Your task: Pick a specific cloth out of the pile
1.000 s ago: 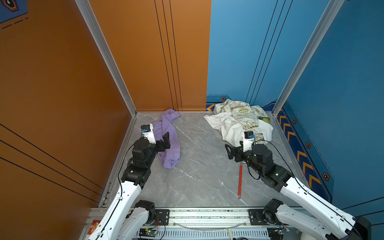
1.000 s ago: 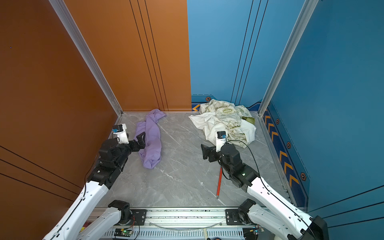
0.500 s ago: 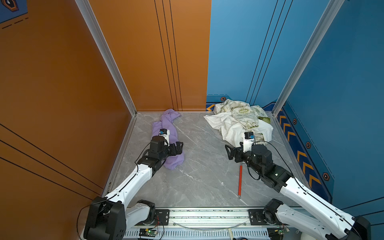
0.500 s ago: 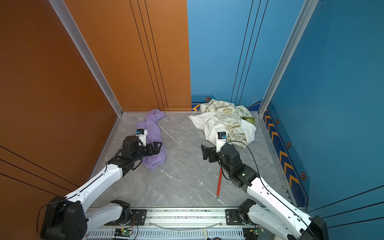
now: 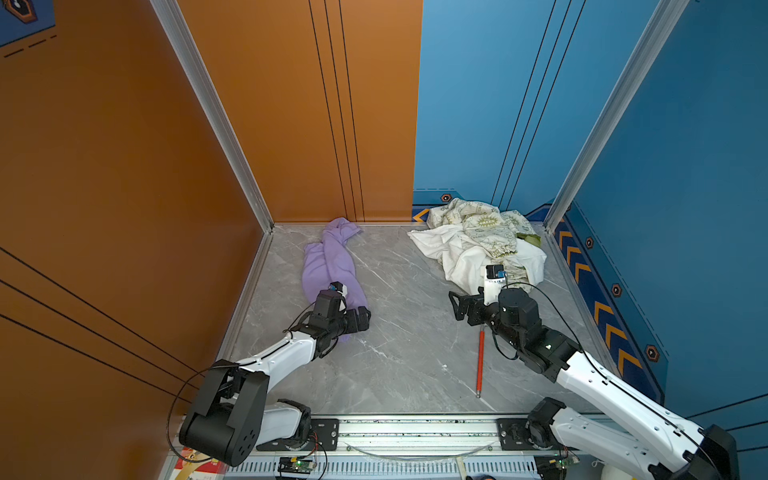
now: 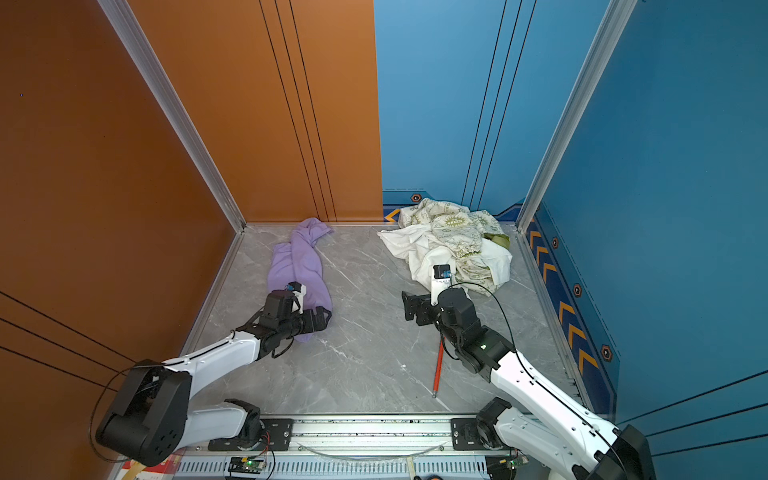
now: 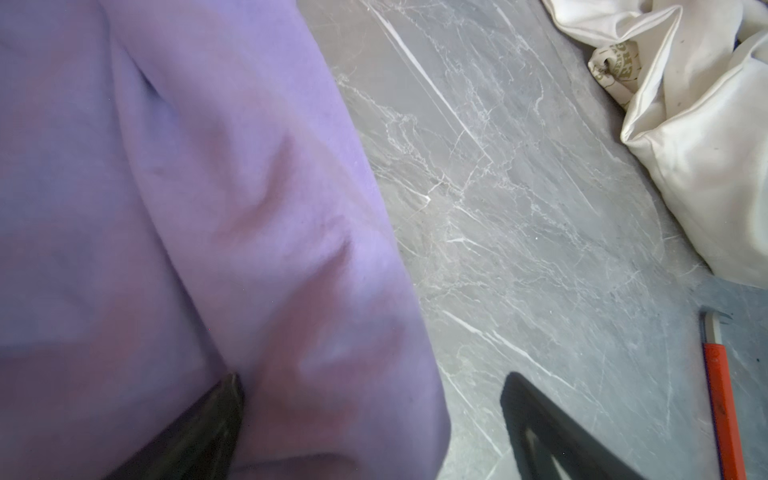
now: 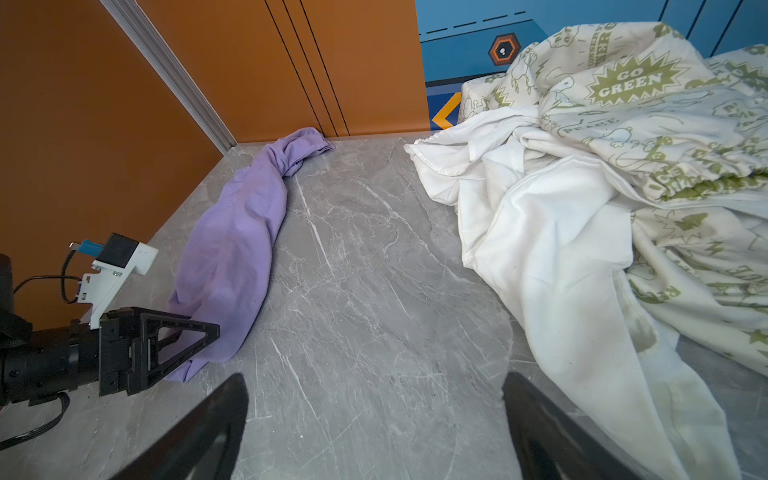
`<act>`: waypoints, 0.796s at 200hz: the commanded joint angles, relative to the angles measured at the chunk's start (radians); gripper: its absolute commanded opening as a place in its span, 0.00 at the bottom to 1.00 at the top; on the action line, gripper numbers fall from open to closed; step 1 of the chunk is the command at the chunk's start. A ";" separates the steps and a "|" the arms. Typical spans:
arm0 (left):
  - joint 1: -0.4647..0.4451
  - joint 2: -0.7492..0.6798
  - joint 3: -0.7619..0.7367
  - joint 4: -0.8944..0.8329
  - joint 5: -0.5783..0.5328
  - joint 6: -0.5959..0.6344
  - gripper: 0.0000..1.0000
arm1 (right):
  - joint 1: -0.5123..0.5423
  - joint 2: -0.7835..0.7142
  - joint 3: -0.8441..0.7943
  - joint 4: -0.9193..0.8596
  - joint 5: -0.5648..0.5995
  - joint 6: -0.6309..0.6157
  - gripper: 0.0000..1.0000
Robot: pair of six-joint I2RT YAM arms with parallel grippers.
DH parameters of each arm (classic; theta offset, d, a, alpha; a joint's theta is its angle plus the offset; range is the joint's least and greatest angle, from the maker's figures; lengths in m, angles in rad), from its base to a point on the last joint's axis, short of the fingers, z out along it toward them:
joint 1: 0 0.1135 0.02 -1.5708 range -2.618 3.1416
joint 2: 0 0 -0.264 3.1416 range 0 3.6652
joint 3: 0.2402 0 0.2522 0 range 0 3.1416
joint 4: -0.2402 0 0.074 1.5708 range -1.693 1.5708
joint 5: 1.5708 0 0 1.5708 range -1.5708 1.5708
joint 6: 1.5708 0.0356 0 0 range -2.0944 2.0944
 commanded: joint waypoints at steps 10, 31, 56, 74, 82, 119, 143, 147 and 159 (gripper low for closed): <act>0.013 -0.130 0.036 -0.055 -0.043 0.075 0.98 | -0.014 -0.017 -0.016 -0.032 -0.008 -0.006 0.96; 0.016 -0.238 0.073 -0.082 -0.104 0.197 0.98 | -0.035 -0.040 -0.022 -0.039 0.018 -0.035 1.00; 0.023 -0.338 0.063 -0.016 -0.204 0.376 0.98 | -0.083 -0.072 -0.042 -0.037 0.062 -0.082 1.00; 0.052 -0.364 0.029 0.060 -0.286 0.451 0.98 | -0.144 -0.087 -0.062 -0.032 0.111 -0.116 1.00; 0.073 -0.365 0.005 0.109 -0.302 0.477 0.98 | -0.174 -0.090 -0.075 -0.021 0.137 -0.137 1.00; 0.181 -0.263 -0.114 0.371 -0.364 0.473 0.98 | -0.351 -0.052 -0.181 0.117 0.183 -0.222 1.00; 0.205 -0.150 -0.137 0.457 -0.397 0.473 0.98 | -0.462 0.009 -0.261 0.259 0.126 -0.260 1.00; 0.205 -0.131 -0.137 0.472 -0.410 0.475 0.98 | -0.476 0.021 -0.275 0.286 0.115 -0.265 1.00; 0.206 -0.073 -0.151 0.539 -0.450 0.478 0.98 | -0.514 0.068 -0.313 0.377 0.089 -0.275 1.00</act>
